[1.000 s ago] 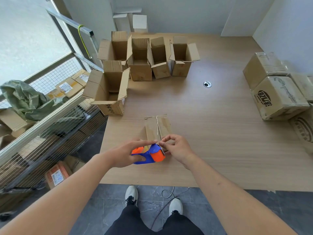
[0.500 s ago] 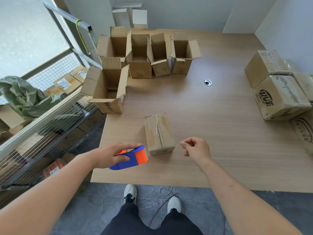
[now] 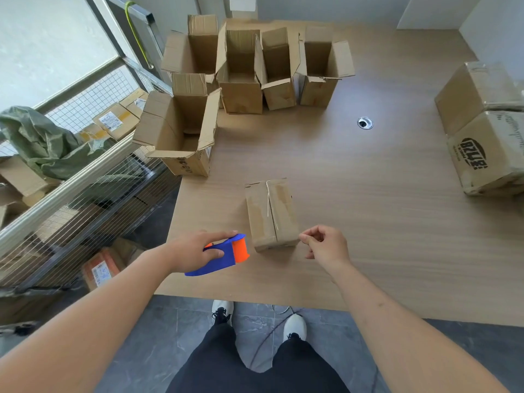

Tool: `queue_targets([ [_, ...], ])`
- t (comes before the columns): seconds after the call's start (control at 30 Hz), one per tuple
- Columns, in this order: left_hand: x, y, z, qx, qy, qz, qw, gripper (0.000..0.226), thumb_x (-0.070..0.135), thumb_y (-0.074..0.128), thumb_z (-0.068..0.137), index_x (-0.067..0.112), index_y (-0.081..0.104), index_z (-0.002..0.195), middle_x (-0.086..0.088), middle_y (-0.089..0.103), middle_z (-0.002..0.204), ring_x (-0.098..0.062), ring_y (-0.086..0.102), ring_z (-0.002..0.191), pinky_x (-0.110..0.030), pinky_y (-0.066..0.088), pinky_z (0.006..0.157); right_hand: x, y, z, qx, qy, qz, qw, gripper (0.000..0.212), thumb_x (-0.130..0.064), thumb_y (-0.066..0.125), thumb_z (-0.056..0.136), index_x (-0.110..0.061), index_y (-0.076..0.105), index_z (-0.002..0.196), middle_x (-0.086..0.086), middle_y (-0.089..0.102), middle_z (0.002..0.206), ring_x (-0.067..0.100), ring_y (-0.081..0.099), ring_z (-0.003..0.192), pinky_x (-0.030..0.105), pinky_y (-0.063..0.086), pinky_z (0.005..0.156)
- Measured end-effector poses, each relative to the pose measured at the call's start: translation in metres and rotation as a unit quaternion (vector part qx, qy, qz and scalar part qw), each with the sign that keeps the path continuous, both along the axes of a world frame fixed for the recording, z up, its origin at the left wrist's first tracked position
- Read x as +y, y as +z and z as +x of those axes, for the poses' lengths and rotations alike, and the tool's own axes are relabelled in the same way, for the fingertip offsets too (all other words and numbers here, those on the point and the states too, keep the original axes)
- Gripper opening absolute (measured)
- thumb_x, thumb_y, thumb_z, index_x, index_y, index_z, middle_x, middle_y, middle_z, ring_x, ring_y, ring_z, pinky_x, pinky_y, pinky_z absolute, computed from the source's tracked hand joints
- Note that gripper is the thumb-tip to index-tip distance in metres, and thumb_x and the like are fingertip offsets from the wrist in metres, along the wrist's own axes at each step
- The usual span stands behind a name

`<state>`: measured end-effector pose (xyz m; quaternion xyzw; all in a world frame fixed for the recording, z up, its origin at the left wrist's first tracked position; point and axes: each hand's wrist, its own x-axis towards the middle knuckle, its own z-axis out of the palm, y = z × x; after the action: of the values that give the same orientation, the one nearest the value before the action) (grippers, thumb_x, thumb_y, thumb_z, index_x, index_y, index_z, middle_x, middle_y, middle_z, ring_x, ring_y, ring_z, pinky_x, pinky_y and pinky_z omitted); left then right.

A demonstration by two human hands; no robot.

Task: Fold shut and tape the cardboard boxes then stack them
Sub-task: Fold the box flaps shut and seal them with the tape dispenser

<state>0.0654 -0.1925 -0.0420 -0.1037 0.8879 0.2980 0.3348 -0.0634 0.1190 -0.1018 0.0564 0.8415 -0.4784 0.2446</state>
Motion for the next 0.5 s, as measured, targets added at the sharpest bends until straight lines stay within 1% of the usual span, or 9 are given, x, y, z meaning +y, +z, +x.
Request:
queue_targets([
  [0.1,0.004,-0.007,-0.004,-0.001,-0.005,-0.010,1.000,0.057,0.037,0.050,0.104,0.063,0.028,0.149,0.005,0.054,0.130,-0.019,0.053,0.114,-0.042,0.044,0.104,0.001,-0.009,-0.001,-0.011,0.006,-0.021,1.000,0.015,-0.015,0.081,0.085,-0.021,0.072,0.074,-0.001,0.068,0.066,0.017,0.064,0.057,0.050,0.063,0.068],
  [0.2,0.011,-0.012,-0.009,-0.002,-0.014,-0.024,1.000,0.057,0.040,0.050,0.104,0.067,0.025,0.148,0.002,0.054,0.118,-0.020,0.054,0.107,-0.042,0.045,0.101,0.003,-0.018,-0.003,-0.001,0.047,-0.018,0.999,0.011,-0.024,0.077,0.090,-0.026,0.069,0.083,-0.003,0.072,0.076,0.018,0.062,0.068,0.052,0.060,0.077],
  [0.27,0.014,-0.015,-0.010,0.003,-0.017,-0.030,0.999,0.058,0.041,0.049,0.104,0.068,0.023,0.147,0.003,0.053,0.113,-0.019,0.054,0.104,-0.043,0.046,0.099,0.004,-0.019,-0.003,0.000,0.084,-0.007,0.996,0.006,-0.036,0.068,0.096,-0.034,0.065,0.100,-0.008,0.071,0.090,0.018,0.064,0.080,0.045,0.057,0.081],
  [0.33,0.014,-0.017,-0.010,0.006,-0.016,-0.028,0.999,0.057,0.041,0.050,0.103,0.069,0.024,0.146,0.004,0.053,0.111,-0.018,0.055,0.102,-0.042,0.046,0.097,0.006,-0.018,-0.002,-0.035,0.141,0.013,0.989,0.032,-0.053,0.053,0.101,-0.050,0.048,0.133,-0.010,0.068,0.112,0.018,0.062,0.103,0.038,0.050,0.094],
  [0.37,0.013,-0.018,-0.010,0.008,-0.014,-0.025,1.000,0.057,0.041,0.050,0.103,0.069,0.024,0.146,0.004,0.053,0.111,-0.017,0.055,0.102,-0.042,0.046,0.097,0.005,-0.016,0.000,-0.044,0.160,0.030,0.986,0.043,-0.056,0.046,0.102,-0.051,0.037,0.144,-0.008,0.065,0.121,0.018,0.060,0.112,0.038,0.046,0.100],
  [0.4,0.012,-0.018,-0.010,0.011,-0.012,-0.024,1.000,0.057,0.041,0.050,0.103,0.069,0.024,0.146,0.005,0.052,0.110,-0.017,0.055,0.101,-0.042,0.046,0.097,0.004,-0.015,0.002,-0.023,0.172,0.054,0.983,0.049,-0.054,0.043,0.103,-0.046,0.031,0.150,-0.007,0.063,0.129,0.020,0.058,0.119,0.039,0.044,0.103],
  [0.43,0.012,-0.019,-0.009,0.014,-0.011,-0.022,1.000,0.057,0.041,0.050,0.103,0.068,0.025,0.146,0.005,0.053,0.110,-0.017,0.054,0.102,-0.042,0.046,0.097,0.001,-0.013,0.004,0.029,0.190,0.086,0.977,0.051,-0.048,0.042,0.105,-0.040,0.030,0.154,-0.005,0.059,0.137,0.022,0.055,0.125,0.040,0.043,0.106],
  [0.47,0.012,-0.020,-0.009,0.015,-0.010,-0.021,1.000,0.057,0.041,0.050,0.103,0.068,0.024,0.147,0.005,0.053,0.111,-0.017,0.054,0.102,-0.042,0.046,0.098,-0.003,-0.011,0.007,0.106,0.219,0.125,0.962,0.054,-0.041,0.043,0.105,-0.034,0.030,0.156,-0.003,0.051,0.148,0.023,0.050,0.133,0.041,0.040,0.110],
  [0.5,0.012,-0.021,-0.009,0.016,-0.010,-0.019,1.000,0.058,0.041,0.050,0.103,0.068,0.024,0.147,0.004,0.053,0.111,-0.017,0.055,0.102,-0.043,0.046,0.098,-0.009,-0.007,0.009,0.185,0.260,0.157,0.935,0.058,-0.038,0.044,0.104,-0.031,0.027,0.159,-0.002,0.039,0.159,0.023,0.039,0.143,0.041,0.034,0.116],
])
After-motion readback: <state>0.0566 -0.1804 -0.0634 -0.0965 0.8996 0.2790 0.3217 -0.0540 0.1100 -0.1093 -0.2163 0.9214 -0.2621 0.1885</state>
